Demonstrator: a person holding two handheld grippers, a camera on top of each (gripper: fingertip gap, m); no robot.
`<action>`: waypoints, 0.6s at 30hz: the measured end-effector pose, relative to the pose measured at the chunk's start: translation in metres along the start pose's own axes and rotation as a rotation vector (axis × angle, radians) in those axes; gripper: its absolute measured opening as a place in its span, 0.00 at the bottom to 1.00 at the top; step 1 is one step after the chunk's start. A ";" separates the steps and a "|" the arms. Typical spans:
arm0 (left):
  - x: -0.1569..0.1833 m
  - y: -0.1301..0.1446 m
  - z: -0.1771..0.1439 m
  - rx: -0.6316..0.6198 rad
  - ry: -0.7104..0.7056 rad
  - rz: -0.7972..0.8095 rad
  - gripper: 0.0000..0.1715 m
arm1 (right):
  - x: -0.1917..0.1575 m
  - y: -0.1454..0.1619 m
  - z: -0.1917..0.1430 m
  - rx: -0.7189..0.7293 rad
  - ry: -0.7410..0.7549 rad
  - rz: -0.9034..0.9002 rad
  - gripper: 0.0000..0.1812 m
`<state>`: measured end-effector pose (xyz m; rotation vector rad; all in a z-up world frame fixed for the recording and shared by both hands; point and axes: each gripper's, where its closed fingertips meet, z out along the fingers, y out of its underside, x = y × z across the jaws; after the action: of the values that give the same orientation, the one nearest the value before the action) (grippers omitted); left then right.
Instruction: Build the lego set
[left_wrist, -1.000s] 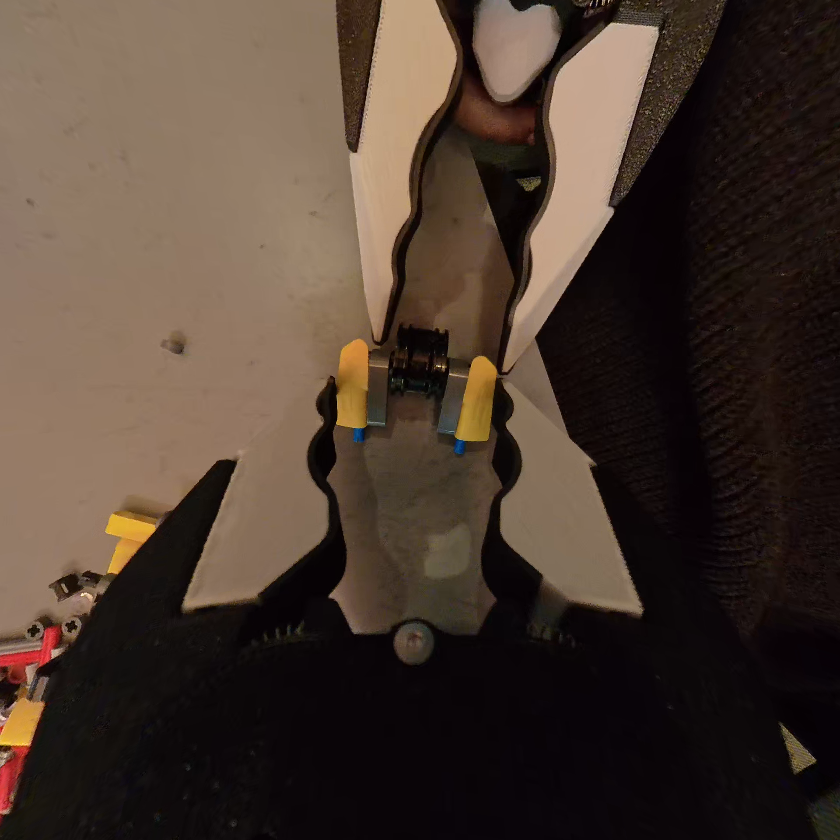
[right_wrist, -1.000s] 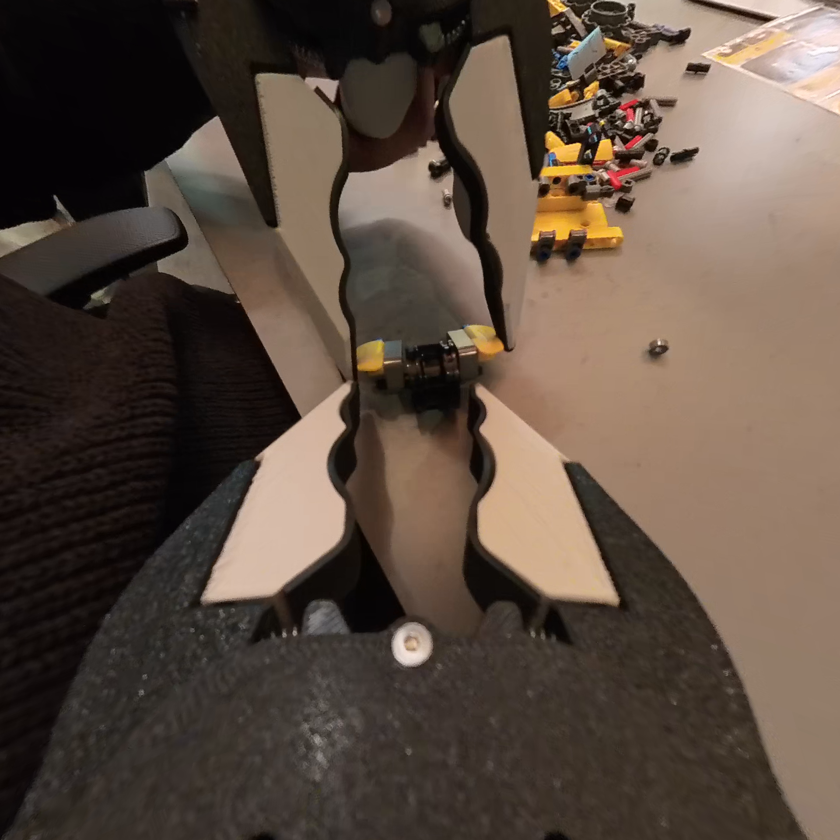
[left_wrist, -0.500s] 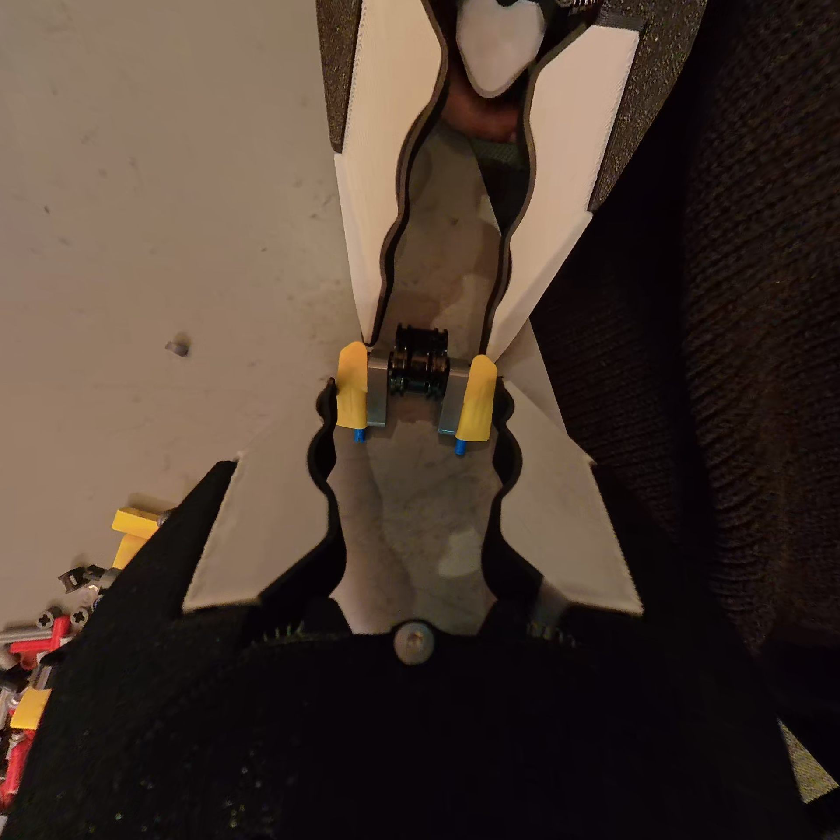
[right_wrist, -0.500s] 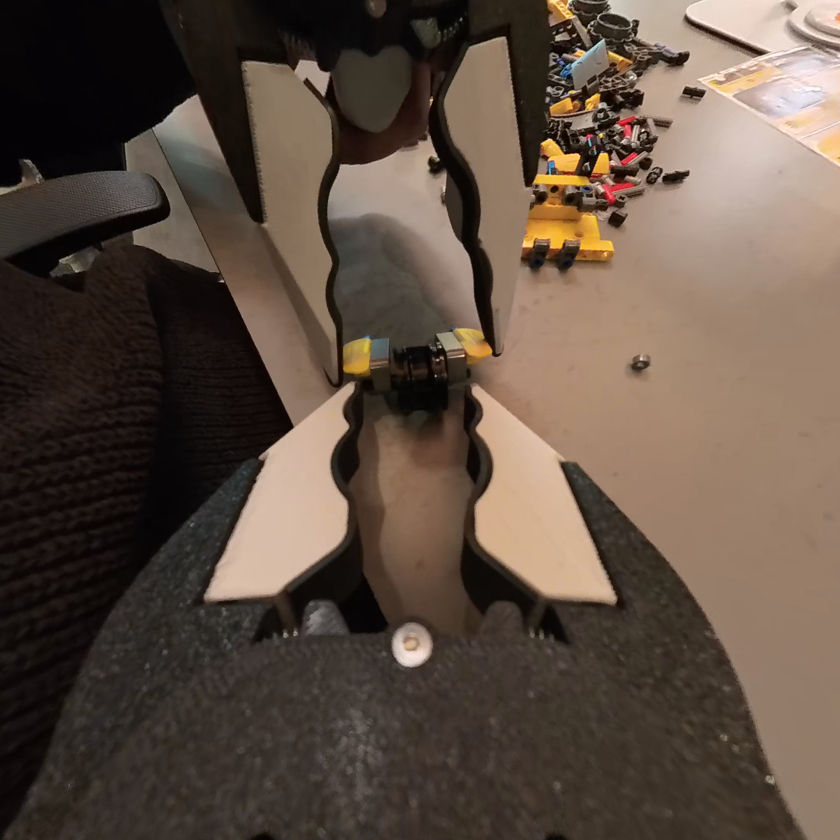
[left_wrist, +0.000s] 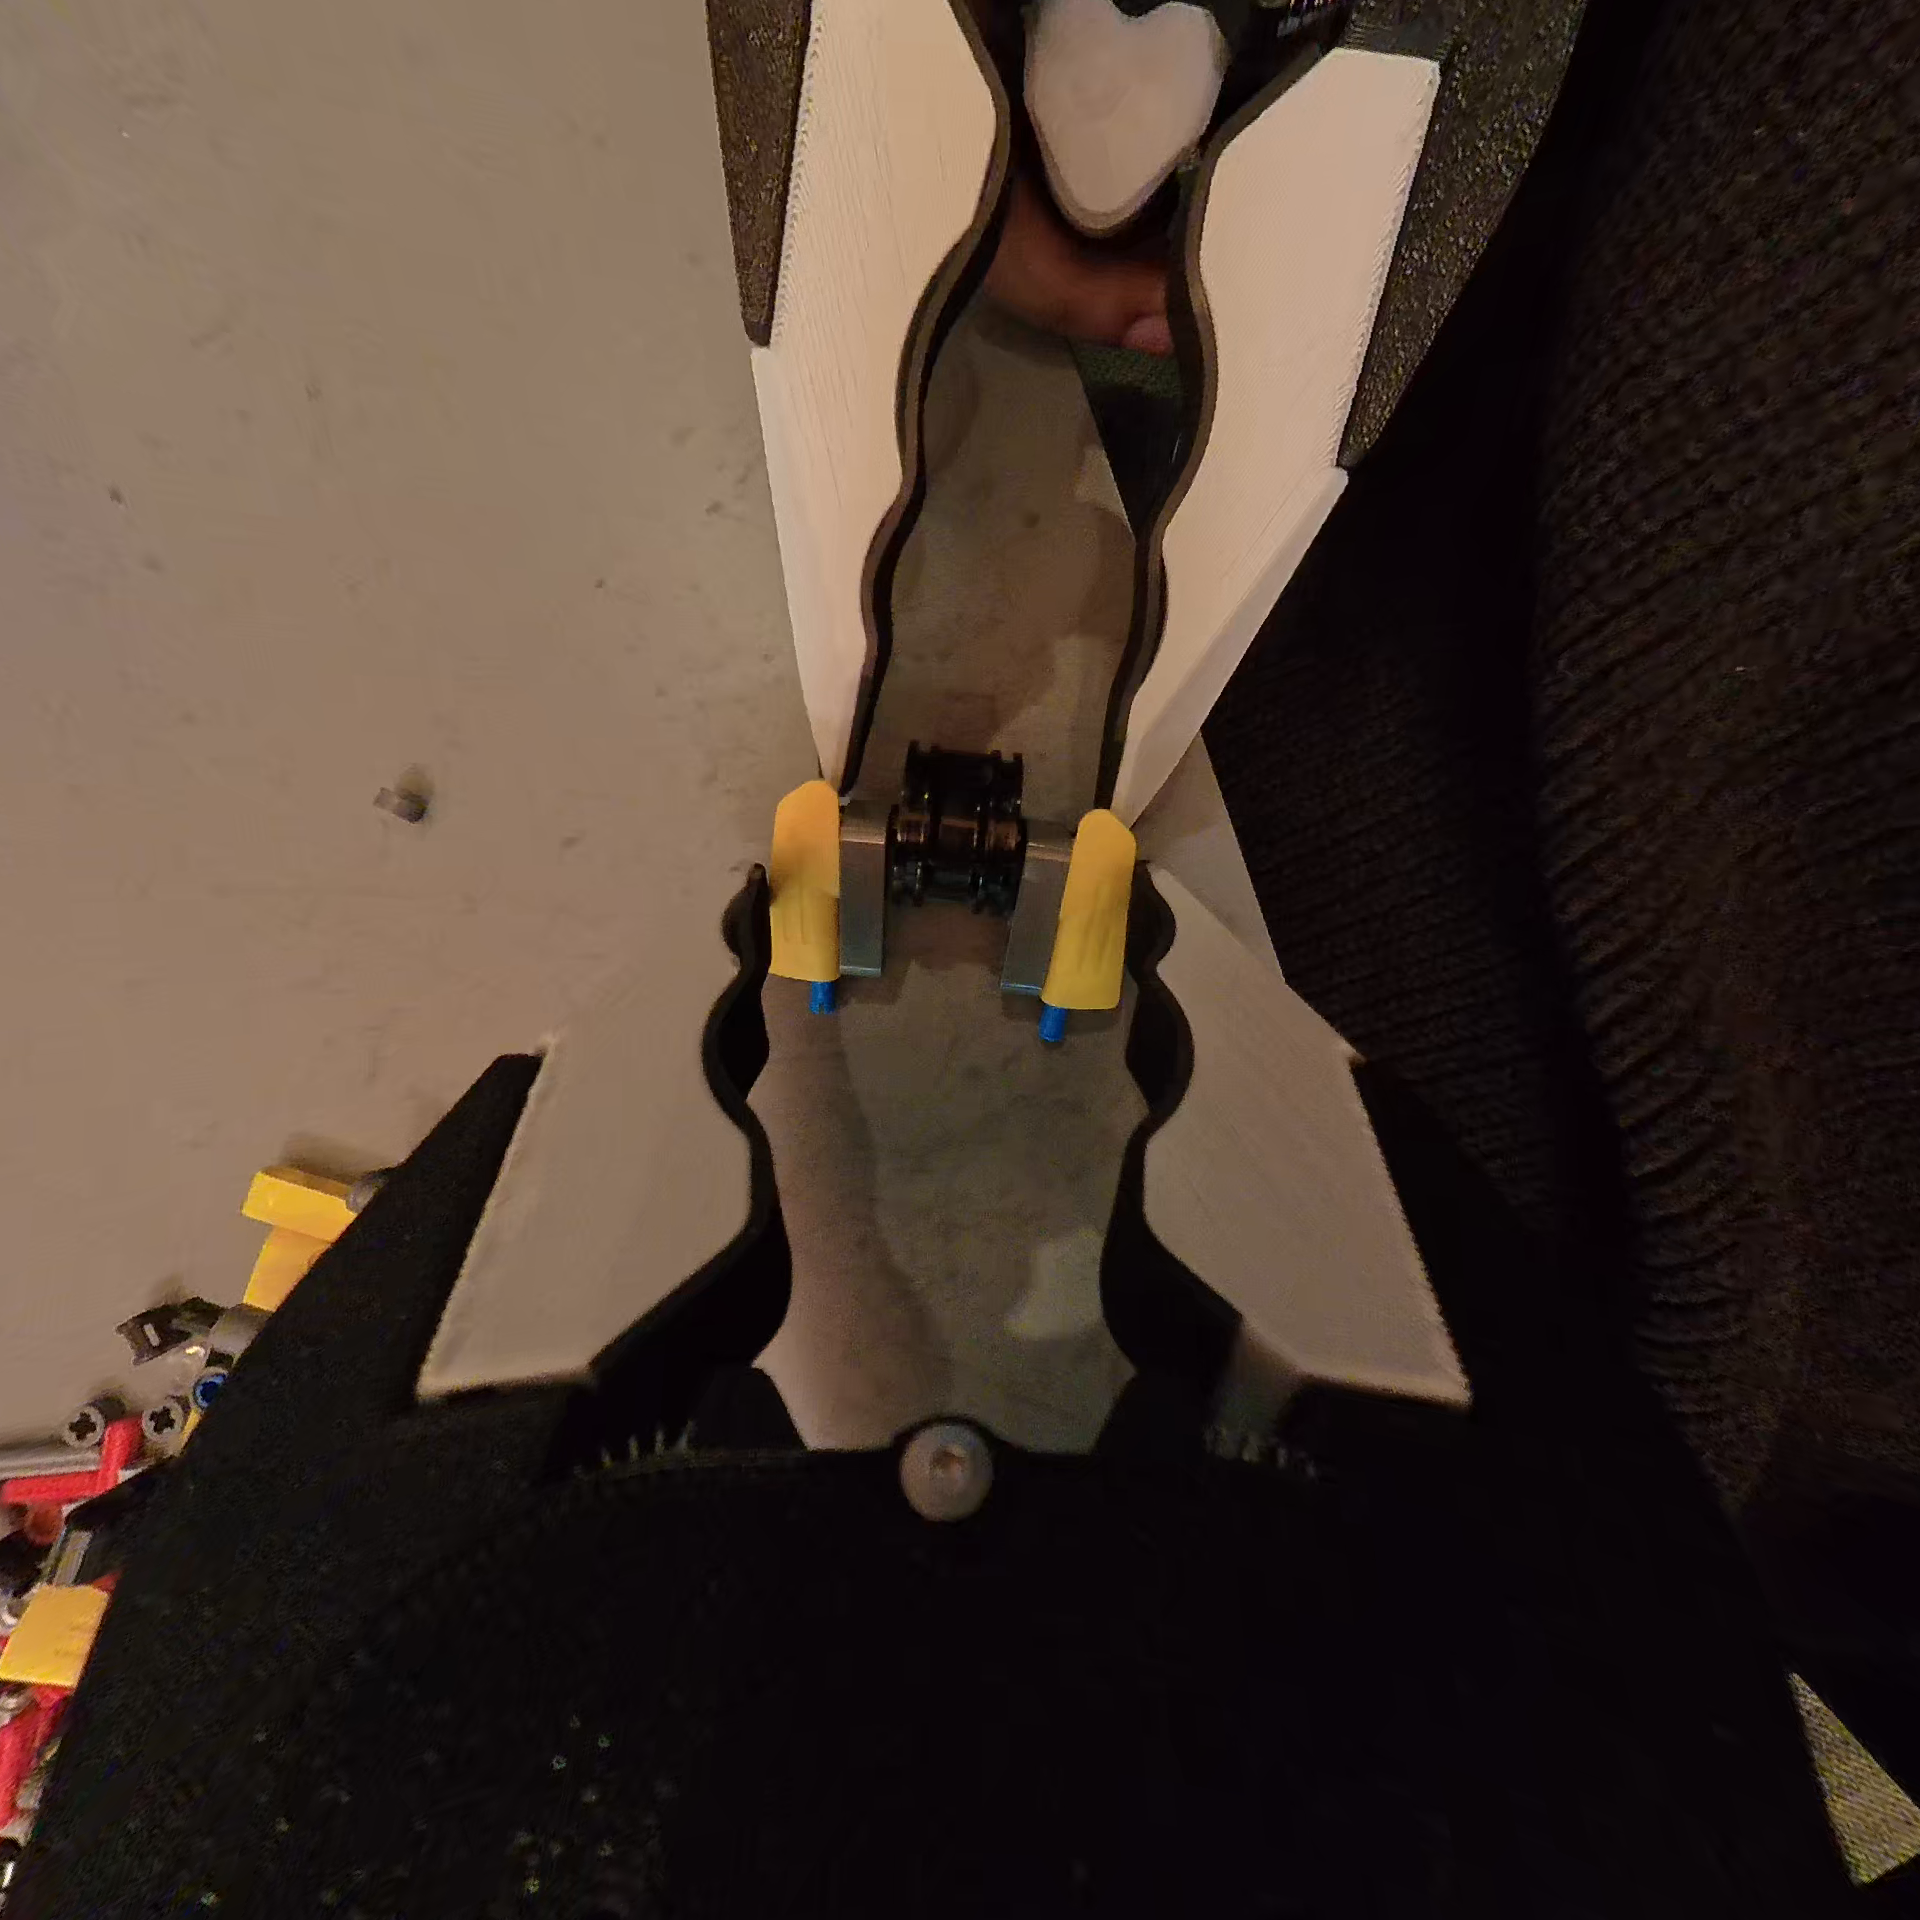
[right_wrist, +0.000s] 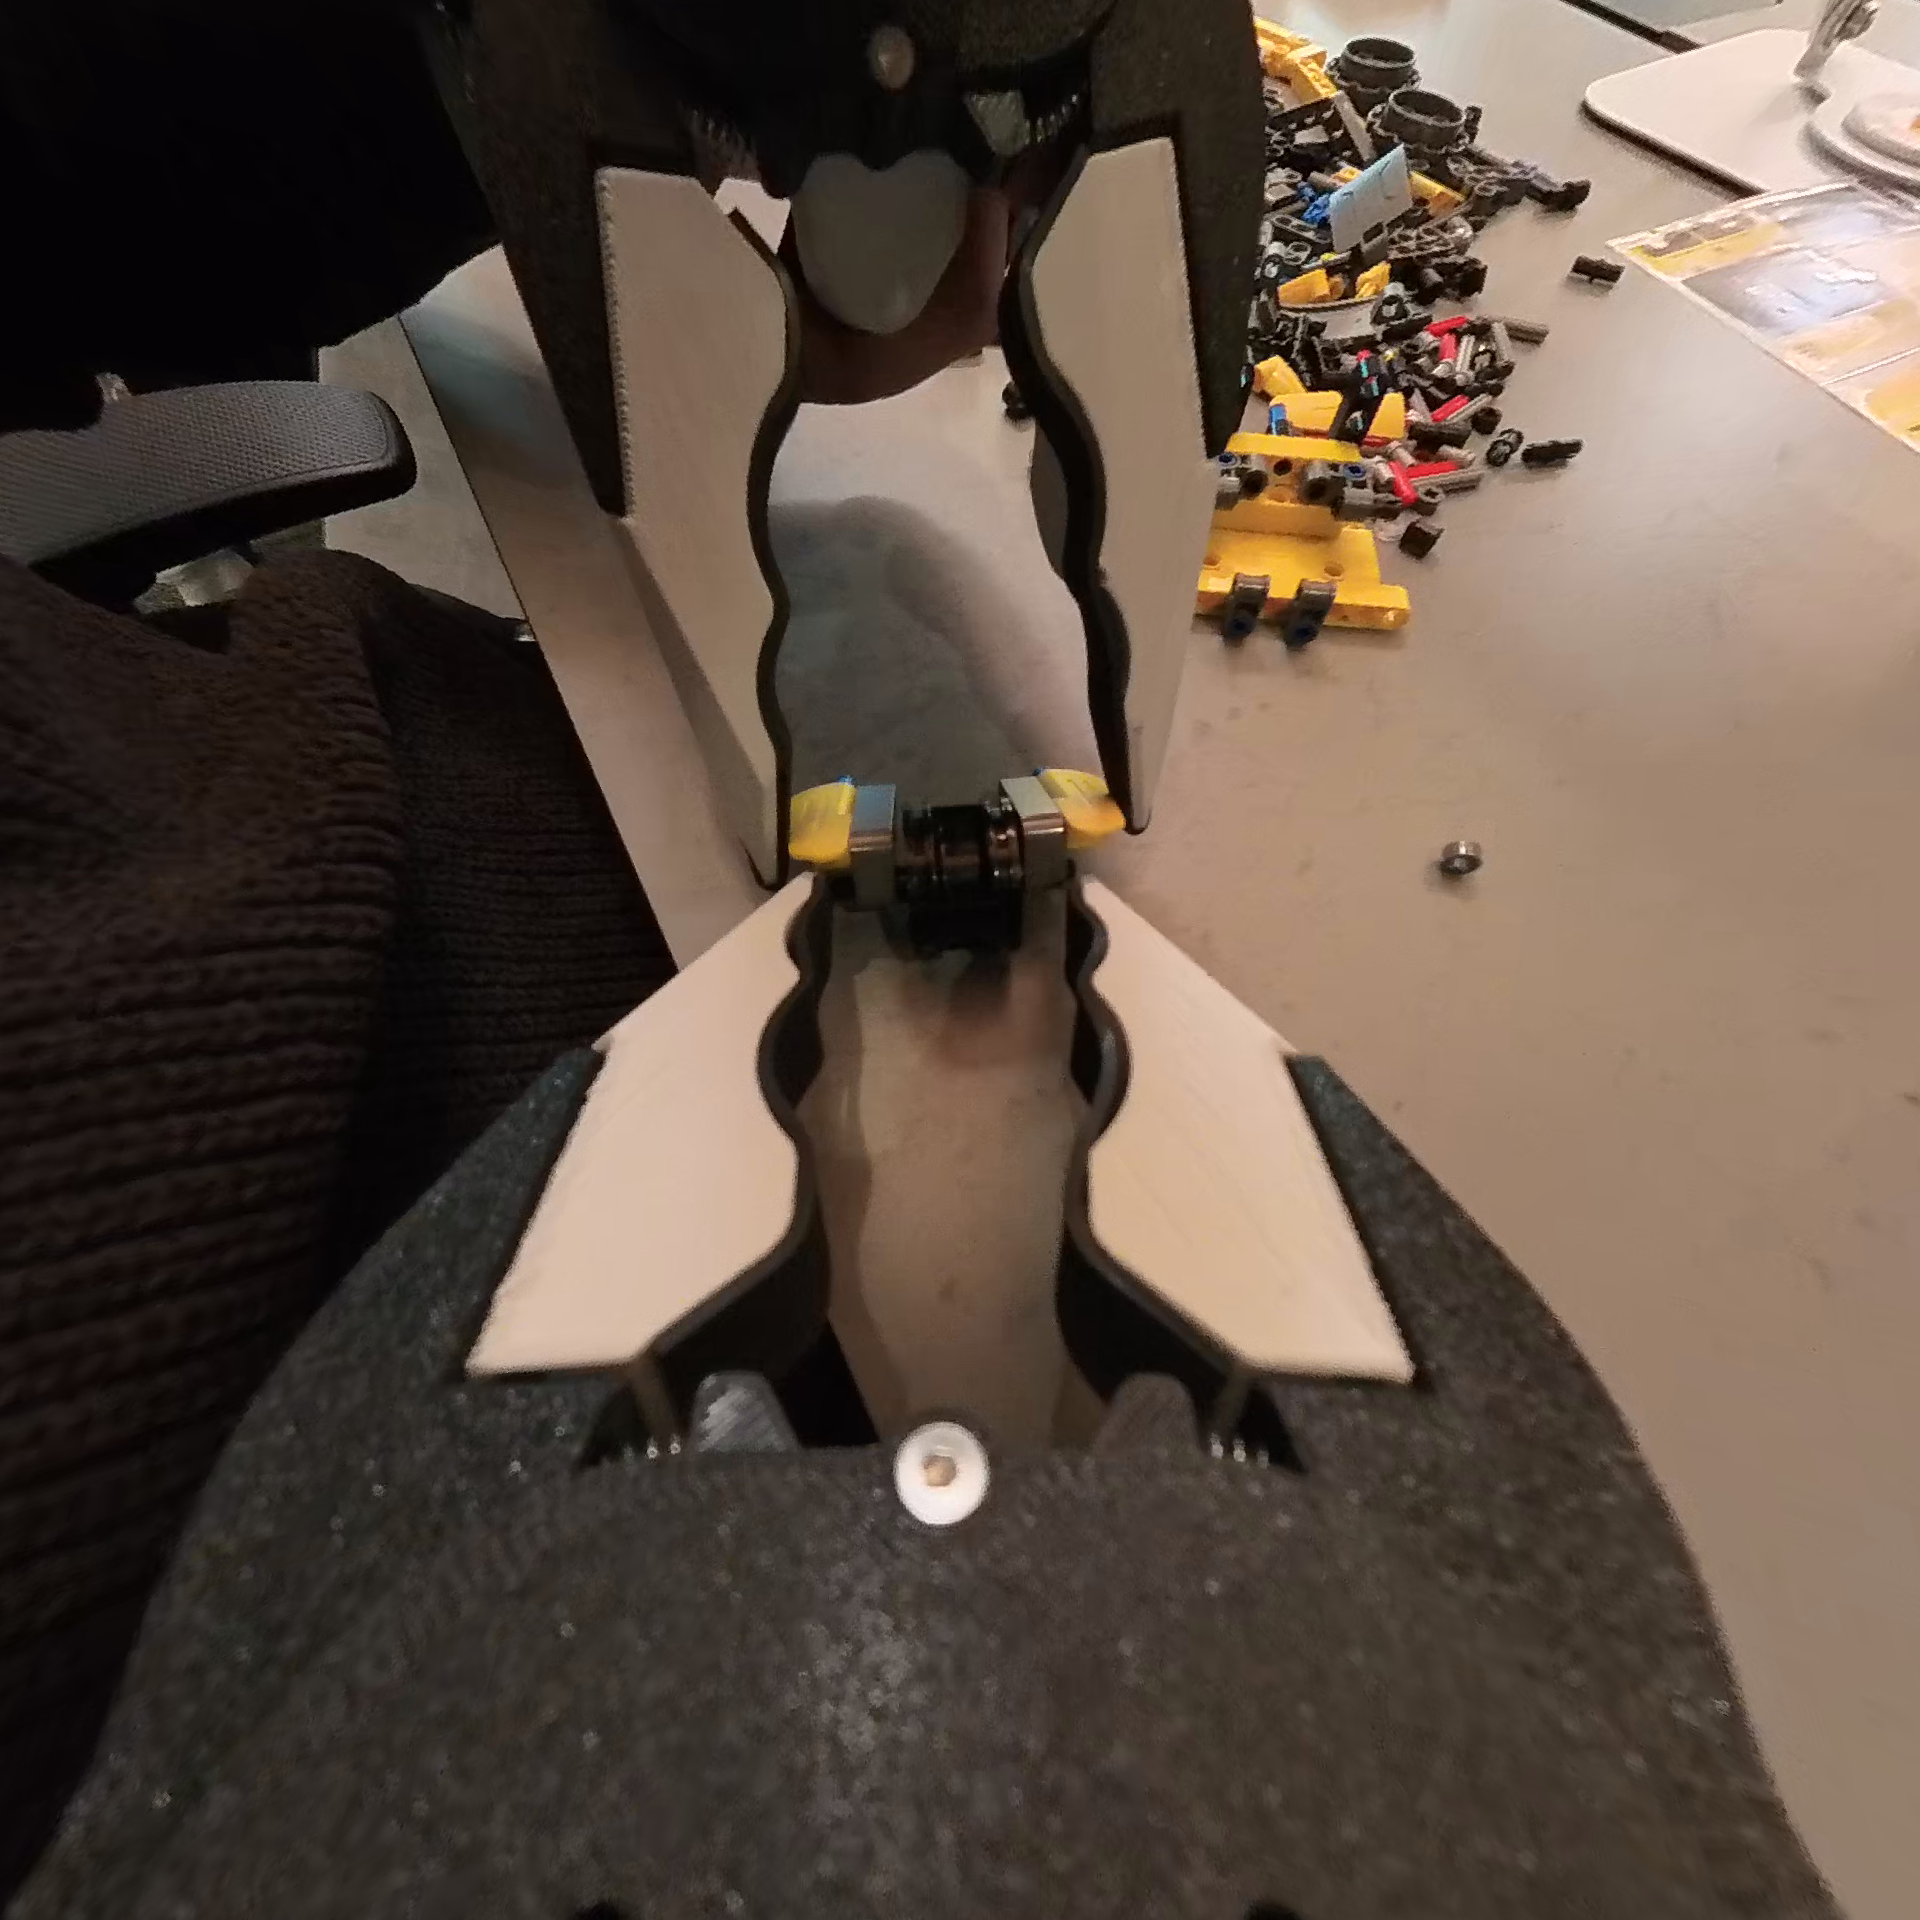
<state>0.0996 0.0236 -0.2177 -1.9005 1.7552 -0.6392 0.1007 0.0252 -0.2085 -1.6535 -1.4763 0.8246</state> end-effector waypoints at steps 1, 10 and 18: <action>0.000 0.000 0.000 0.001 0.001 -0.001 0.39 | 0.000 0.000 0.000 0.002 0.004 -0.007 0.25; 0.000 0.000 0.000 0.013 0.008 -0.004 0.39 | -0.001 -0.001 0.000 0.002 0.010 -0.037 0.24; 0.001 -0.001 0.000 0.027 0.010 -0.001 0.39 | -0.003 -0.001 0.000 -0.023 -0.005 -0.053 0.24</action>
<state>0.1006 0.0224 -0.2176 -1.8828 1.7430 -0.6703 0.0999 0.0225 -0.2077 -1.6232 -1.5318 0.7861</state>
